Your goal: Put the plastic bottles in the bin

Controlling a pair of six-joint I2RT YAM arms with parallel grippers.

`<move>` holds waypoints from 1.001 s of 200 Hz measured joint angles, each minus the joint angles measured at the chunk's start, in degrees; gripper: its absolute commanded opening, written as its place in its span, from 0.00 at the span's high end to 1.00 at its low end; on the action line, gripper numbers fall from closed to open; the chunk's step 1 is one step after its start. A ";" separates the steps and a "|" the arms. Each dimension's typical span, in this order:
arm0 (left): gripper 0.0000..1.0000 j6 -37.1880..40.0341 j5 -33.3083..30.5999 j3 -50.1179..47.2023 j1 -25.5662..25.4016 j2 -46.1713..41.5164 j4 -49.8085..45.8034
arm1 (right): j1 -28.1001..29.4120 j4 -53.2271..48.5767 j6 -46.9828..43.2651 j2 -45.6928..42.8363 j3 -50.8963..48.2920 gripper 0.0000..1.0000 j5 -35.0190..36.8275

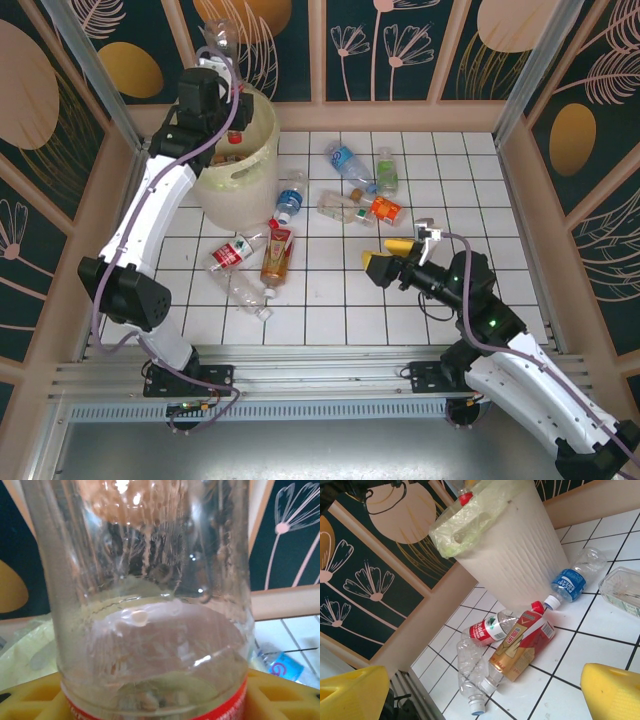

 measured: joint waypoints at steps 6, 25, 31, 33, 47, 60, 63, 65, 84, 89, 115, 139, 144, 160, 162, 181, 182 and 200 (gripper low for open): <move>0.35 0.13 0.02 -0.90 0.31 0.28 0.31 | 0.00 -0.02 0.00 0.07 -0.09 0.01 0.11; 0.34 0.33 0.07 -3.37 0.68 1.46 0.70 | 0.00 -0.02 0.15 0.79 -0.15 0.01 0.35; 0.34 0.33 0.11 -4.04 0.74 1.86 0.76 | 0.00 -0.02 0.20 1.11 -0.17 0.01 0.52; 0.34 0.33 0.20 -4.26 0.76 2.05 0.79 | 0.00 -0.02 0.20 1.18 -0.17 0.01 0.57; 0.34 0.33 0.90 -5.49 0.85 3.04 0.76 | 0.00 -0.02 0.24 1.70 -0.28 0.01 0.61; 0.31 0.31 1.57 -6.14 0.90 3.76 0.81 | 0.00 -0.04 0.42 1.84 -0.44 0.01 0.79; 0.31 0.28 1.70 -6.21 0.92 3.82 0.79 | 0.00 -0.07 0.44 1.84 -0.46 0.01 0.81; 0.31 0.31 1.84 -6.27 0.92 3.91 0.79 | 0.00 -0.07 0.44 1.84 -0.46 0.01 0.83; 0.26 0.24 2.89 -6.43 0.96 3.98 0.90 | 0.00 -0.04 0.66 1.84 -0.46 0.01 1.05; 0.24 0.22 3.13 -6.43 0.94 3.98 1.09 | 0.00 -0.02 0.72 1.84 -0.46 0.01 1.05; 0.19 -0.13 3.96 -6.43 0.96 3.98 1.42 | 0.00 -0.02 1.31 2.05 -0.46 0.01 1.18; 0.13 -0.28 4.15 -6.43 1.01 3.96 1.40 | 0.00 -0.02 1.49 3.17 -0.46 0.01 1.62; 0.11 -0.37 4.13 -6.43 1.01 3.96 1.40 | 0.00 -0.04 1.49 3.45 -0.46 0.02 1.73; 0.07 -0.63 4.15 -6.43 1.01 3.54 1.38 | 0.00 -0.09 1.33 4.57 -0.46 0.04 2.27; 0.06 -0.59 4.15 -6.43 1.03 3.34 1.38 | 0.00 -0.11 1.20 4.79 -0.46 0.04 2.29; 0.01 -1.33 4.31 -6.43 1.05 1.40 1.11 | 0.00 -0.83 0.42 6.36 -0.44 0.05 2.49; 0.01 -1.31 4.33 -6.43 1.05 1.27 1.11 | 0.00 -0.90 0.37 6.43 -0.44 0.05 2.49; 0.01 -1.70 4.90 -6.54 1.05 -2.38 1.18 | 0.00 -1.75 -0.39 8.41 -0.39 0.05 2.40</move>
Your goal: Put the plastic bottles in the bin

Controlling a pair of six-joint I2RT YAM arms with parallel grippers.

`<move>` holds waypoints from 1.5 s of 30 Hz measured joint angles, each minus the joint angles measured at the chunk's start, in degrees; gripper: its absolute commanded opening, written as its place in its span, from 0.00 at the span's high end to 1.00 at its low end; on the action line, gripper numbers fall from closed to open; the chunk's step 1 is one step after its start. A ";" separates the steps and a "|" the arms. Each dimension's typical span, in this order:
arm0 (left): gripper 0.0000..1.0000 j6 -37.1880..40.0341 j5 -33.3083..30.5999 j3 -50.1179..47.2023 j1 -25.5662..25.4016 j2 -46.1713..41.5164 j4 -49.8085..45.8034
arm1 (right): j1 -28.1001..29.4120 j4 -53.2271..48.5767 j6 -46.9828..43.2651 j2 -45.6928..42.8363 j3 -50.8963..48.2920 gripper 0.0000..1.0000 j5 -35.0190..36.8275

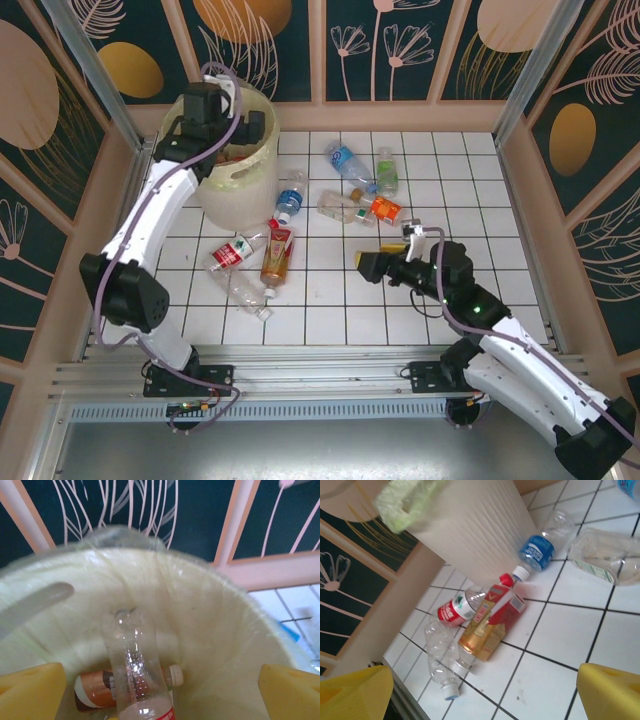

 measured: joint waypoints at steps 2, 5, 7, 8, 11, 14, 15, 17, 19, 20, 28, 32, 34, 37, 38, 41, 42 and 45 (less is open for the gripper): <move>0.01 -0.66 0.76 -0.66 0.00 -3.72 0.02 | 0.00 -0.28 -0.37 1.66 0.02 0.06 -0.66; 0.01 -2.43 1.29 -3.15 0.00 -9.81 0.09 | 0.52 -0.48 -1.44 3.76 0.07 0.07 -2.36; 0.01 -4.00 1.31 -6.12 0.00 -14.29 -0.35 | 1.57 -0.50 -2.12 5.09 0.22 0.07 -3.39; 0.01 -4.83 1.16 -7.96 0.00 -16.41 -0.74 | 2.32 -0.74 -2.56 5.86 0.50 0.07 -3.58; 0.01 -7.76 0.59 -14.71 0.00 -22.62 -3.08 | 5.64 -0.87 -3.17 8.48 1.73 0.07 -3.32; 0.01 -12.22 0.26 -24.13 0.00 -29.46 -6.05 | 9.66 -0.85 -4.15 11.56 3.17 0.07 -2.56; 0.01 -13.66 0.24 -27.02 0.00 -31.56 -7.30 | 10.58 -0.83 -4.24 12.44 3.58 0.07 -2.08; 0.01 -17.20 -0.35 -32.87 0.00 -36.41 -10.29 | 12.87 -0.79 -4.61 14.82 4.48 0.07 -0.94; 0.01 -20.90 -0.83 -37.13 0.00 -40.87 -12.92 | 14.91 -0.52 -4.81 16.98 5.11 0.07 0.09; 0.01 -22.60 -0.96 -38.75 0.00 -42.95 -14.49 | 15.74 -0.24 -4.83 18.01 5.31 0.07 0.35; 0.01 -34.99 -0.31 -49.81 0.00 -54.71 -20.52 | 20.92 2.69 -4.87 25.14 7.08 0.05 2.73; 0.01 -40.19 3.50 -58.55 0.00 -55.25 -19.96 | 22.82 3.10 -5.64 26.60 8.68 0.04 3.19; 0.01 -42.51 5.33 -62.45 0.00 -55.65 -19.71 | 23.50 3.23 -5.70 26.73 9.09 0.04 3.32; 0.02 -46.01 8.33 -68.04 0.00 -56.83 -18.86 | 24.00 3.74 -5.73 26.75 9.09 0.04 3.37; 0.02 -46.84 9.16 -69.26 0.00 -57.00 -18.36 | 24.00 3.87 -5.73 26.75 9.09 0.04 3.37; 0.02 -49.16 11.82 -73.18 0.00 -57.27 -15.69 | 24.17 4.26 -5.70 26.75 9.09 0.04 3.76; 0.04 -49.86 12.61 -74.49 0.00 -57.27 -14.82 | 24.28 4.39 -5.70 26.73 9.07 0.04 3.98; 0.05 -51.28 14.03 -77.09 0.00 -57.24 -12.63 | 24.44 4.90 -5.68 26.73 8.85 0.04 4.31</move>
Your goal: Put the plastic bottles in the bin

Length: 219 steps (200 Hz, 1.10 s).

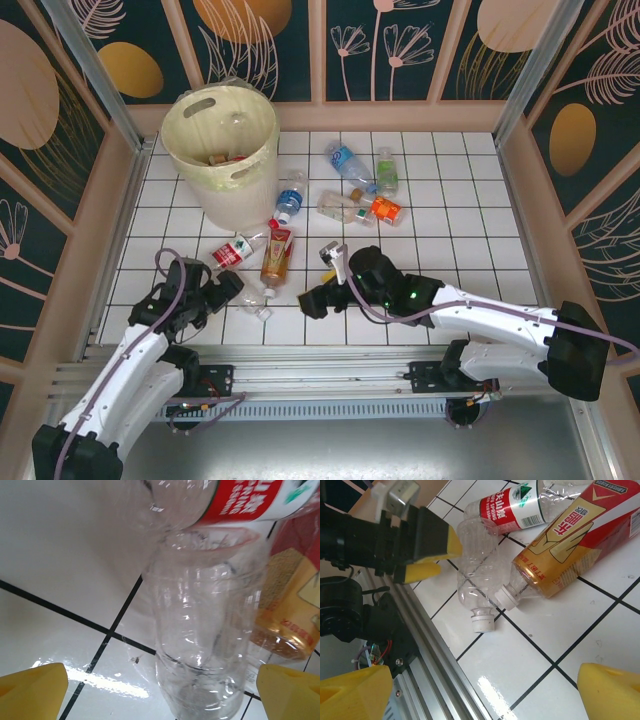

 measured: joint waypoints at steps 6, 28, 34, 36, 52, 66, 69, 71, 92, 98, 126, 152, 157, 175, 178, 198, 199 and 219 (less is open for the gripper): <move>0.06 -0.46 0.42 -0.76 0.00 -0.02 1.11 | 0.00 0.24 0.00 0.00 -0.13 0.04 0.13; 0.09 -1.75 1.79 -3.26 0.00 0.35 5.07 | 0.00 0.39 0.00 -0.04 -1.01 0.04 0.22; 0.10 -1.99 1.99 -3.74 0.00 0.52 5.92 | 0.00 0.37 0.00 -0.09 -1.29 0.04 0.35; 0.10 -2.16 2.08 -3.91 0.00 0.61 6.34 | 0.00 0.37 0.00 -0.11 -1.38 0.04 0.37; 0.14 -2.51 2.29 -4.52 0.00 1.16 8.72 | 0.00 0.44 0.02 -0.11 -1.97 0.04 0.55; 0.16 -2.75 2.80 -5.35 0.00 1.75 11.15 | 0.00 0.52 0.04 -0.11 -2.32 0.04 0.66; 0.16 -2.82 2.86 -5.60 0.00 1.88 11.74 | 0.00 0.55 0.04 -0.13 -2.38 0.04 0.79; 0.16 -2.80 2.91 -5.70 0.00 1.97 12.02 | 0.00 0.55 0.04 -0.13 -2.43 0.04 0.81; 0.18 -2.82 3.30 -6.99 0.00 2.97 14.86 | 0.00 0.76 0.04 -0.33 -2.73 0.04 1.38; 0.19 -2.86 3.32 -7.32 0.00 3.43 15.82 | 0.00 0.79 0.09 -0.44 -2.84 0.04 1.44; 0.23 -3.21 3.50 -8.07 0.00 5.07 19.26 | 0.00 0.81 0.24 -0.94 -3.30 0.04 1.64; 0.26 -3.50 3.89 -8.66 0.00 5.57 22.29 | 0.00 0.83 0.31 -1.18 -3.45 0.04 1.86; 0.27 -3.61 3.89 -8.68 0.00 5.70 22.73 | 0.00 0.94 0.44 -1.31 -3.65 0.04 1.95; 0.33 -3.65 4.07 -8.74 0.00 6.03 23.82 | 0.00 1.01 0.55 -1.77 -4.26 0.04 2.08; 0.34 -3.61 4.17 -8.74 0.00 6.08 24.02 | 0.00 1.01 0.61 -1.90 -4.37 0.04 2.10; 0.38 -3.58 4.59 -8.87 0.00 6.05 24.63 | 0.00 1.01 0.72 -2.40 -4.83 0.04 2.25; 0.39 -3.58 4.59 -8.87 0.00 6.05 24.63 | 0.00 1.01 0.72 -2.43 -4.83 0.04 2.27; 0.41 -3.61 4.74 -9.11 0.00 5.73 25.11 | 0.00 1.09 1.27 -2.75 -5.14 0.05 2.93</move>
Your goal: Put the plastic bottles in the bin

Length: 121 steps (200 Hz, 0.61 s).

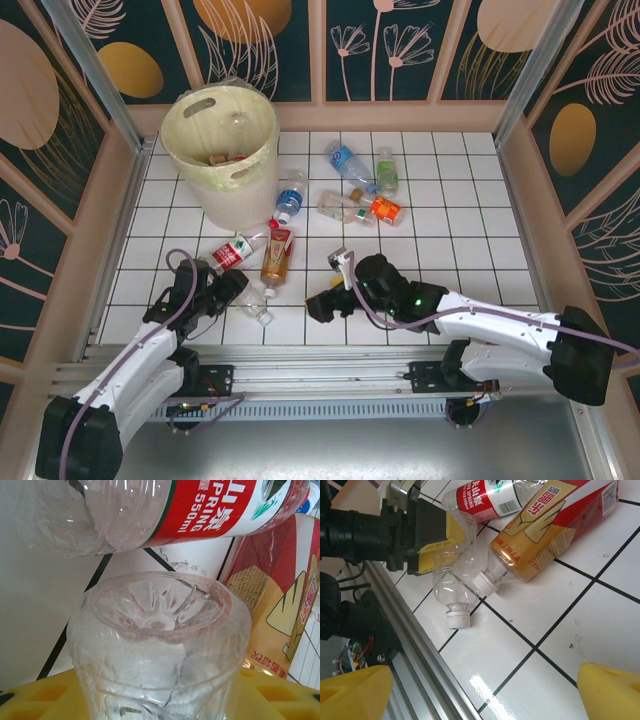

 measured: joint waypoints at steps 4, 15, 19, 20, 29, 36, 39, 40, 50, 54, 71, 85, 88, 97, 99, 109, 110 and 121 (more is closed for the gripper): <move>0.41 0.00 -0.02 -0.04 0.00 -0.07 0.04 | 0.00 0.02 0.04 -0.07 -0.04 0.05 0.11; 0.41 0.00 -0.02 -0.24 0.00 -0.72 0.17 | 0.00 0.09 0.28 -0.35 -0.13 0.05 0.83; 0.42 0.00 -0.02 -0.28 0.00 -0.96 0.20 | 0.00 0.11 0.37 -0.52 -0.20 0.05 1.29; 0.42 0.00 -0.02 -0.31 0.00 -1.01 0.20 | 0.00 0.11 0.37 -0.57 -0.22 0.05 1.38; 0.44 0.00 -0.04 -0.42 0.00 -1.60 0.22 | 0.00 0.11 0.50 -1.11 -0.42 0.05 2.32; 0.45 0.02 -0.09 -0.50 0.00 -1.97 0.31 | 0.00 0.07 0.52 -1.81 -0.63 0.04 3.17; 0.45 0.02 -0.04 -0.52 0.00 -2.16 0.35 | 0.00 0.02 0.52 -2.19 -0.70 0.04 3.39; 0.45 0.02 -0.04 -0.52 0.00 -2.16 0.35 | 0.00 0.00 0.52 -2.27 -0.72 0.04 3.48; 0.45 0.02 -0.09 -0.57 0.00 -2.49 0.42 | 0.00 -0.39 0.50 -3.37 -0.74 0.03 4.35; 0.46 0.04 -0.09 -0.57 0.00 -2.58 0.42 | 0.00 -0.63 0.52 -4.09 -0.74 0.02 4.66; 0.47 0.26 -0.04 -0.57 0.00 -2.73 0.42 | 0.00 -1.51 0.46 -6.99 -0.74 0.01 5.77; 0.48 0.74 0.00 -0.57 0.00 -2.80 0.42 | 0.00 -2.25 0.46 -9.11 -0.74 0.01 6.71; 0.48 0.90 0.02 -0.55 0.00 -2.80 0.39 | -0.02 -2.38 0.46 -9.57 -0.74 0.01 6.91; 0.50 1.27 0.04 -0.39 0.00 -2.82 0.20 | -0.02 -2.84 0.44 -10.75 -0.74 0.01 7.61; 0.50 1.49 0.04 -0.33 0.00 -2.82 0.15 | 0.00 -2.91 0.42 -10.91 -0.74 0.01 7.72; 0.51 1.90 0.22 0.22 0.00 -2.82 -0.07 | -0.02 -3.43 0.33 -11.98 -0.74 0.01 8.37; 0.51 2.03 0.28 0.35 0.00 -2.84 -0.07 | -0.02 -3.48 0.33 -12.09 -0.74 0.01 8.55; 0.51 2.51 0.55 1.18 0.00 -2.91 -0.13 | -0.02 -4.24 0.26 -13.05 -0.74 0.01 9.53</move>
